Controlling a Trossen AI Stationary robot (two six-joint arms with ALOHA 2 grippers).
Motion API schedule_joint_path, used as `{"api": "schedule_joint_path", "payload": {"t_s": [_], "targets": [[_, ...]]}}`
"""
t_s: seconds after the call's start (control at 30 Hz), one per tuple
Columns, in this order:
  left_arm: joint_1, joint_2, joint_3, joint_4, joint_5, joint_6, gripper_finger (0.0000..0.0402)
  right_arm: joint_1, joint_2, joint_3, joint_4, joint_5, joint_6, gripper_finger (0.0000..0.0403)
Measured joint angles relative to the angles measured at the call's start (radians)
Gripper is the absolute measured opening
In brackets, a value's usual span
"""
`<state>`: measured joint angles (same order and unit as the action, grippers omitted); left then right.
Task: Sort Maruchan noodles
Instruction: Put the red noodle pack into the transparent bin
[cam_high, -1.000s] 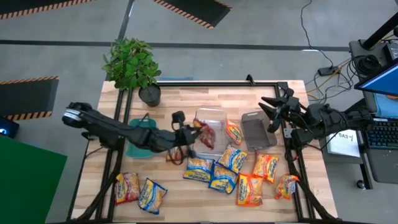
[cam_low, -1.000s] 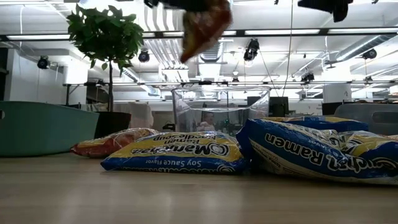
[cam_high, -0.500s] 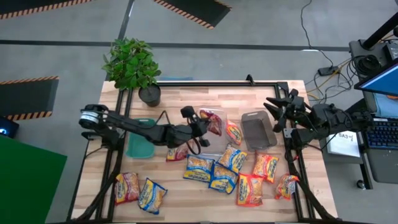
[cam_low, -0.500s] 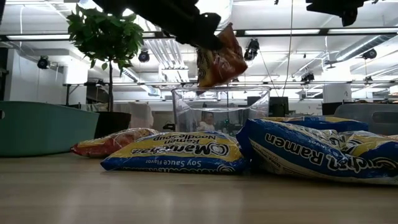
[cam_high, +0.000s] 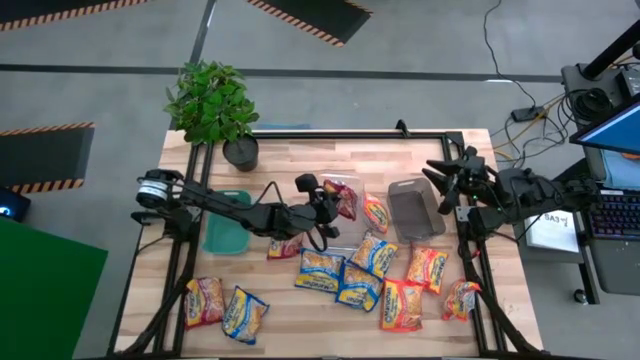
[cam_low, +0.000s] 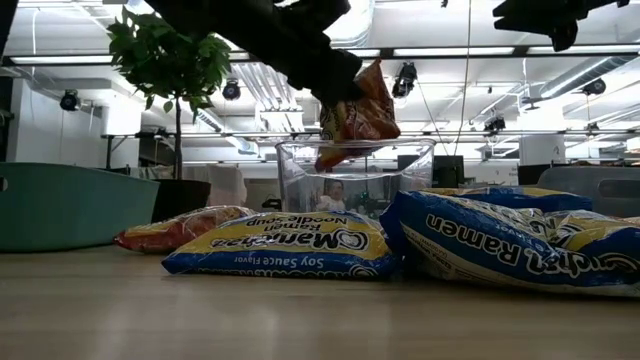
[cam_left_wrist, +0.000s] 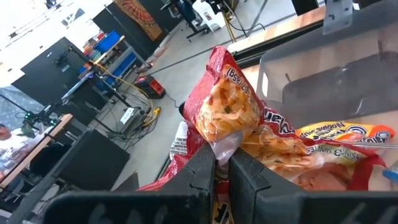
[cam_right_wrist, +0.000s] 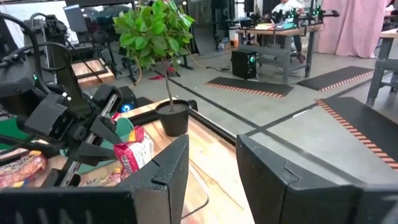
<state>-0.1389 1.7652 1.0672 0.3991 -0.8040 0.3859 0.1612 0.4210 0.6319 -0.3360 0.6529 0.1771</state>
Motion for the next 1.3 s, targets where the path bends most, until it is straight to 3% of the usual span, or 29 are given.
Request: {"api": "schedule_joint_path", "payload": {"t_s": [0.93, 1.1, 1.3], "targets": [[0.023, 0.002, 0.0, -0.026, 0.0, -0.028, 0.0008, 0.0, 0.001, 0.0, 0.01, 0.002, 0.003, 0.0123], [0.023, 0.002, -0.001, -0.026, 0.0, -0.028, 0.0008, 0.0, 0.041, -0.027, 0.169, 0.003, -0.057, 0.0123], [0.023, 0.002, -0.001, -0.026, 0.0, -0.029, 0.0008, -0.003, 0.156, -0.093, 0.597, 0.01, -0.266, 0.0123]]}}
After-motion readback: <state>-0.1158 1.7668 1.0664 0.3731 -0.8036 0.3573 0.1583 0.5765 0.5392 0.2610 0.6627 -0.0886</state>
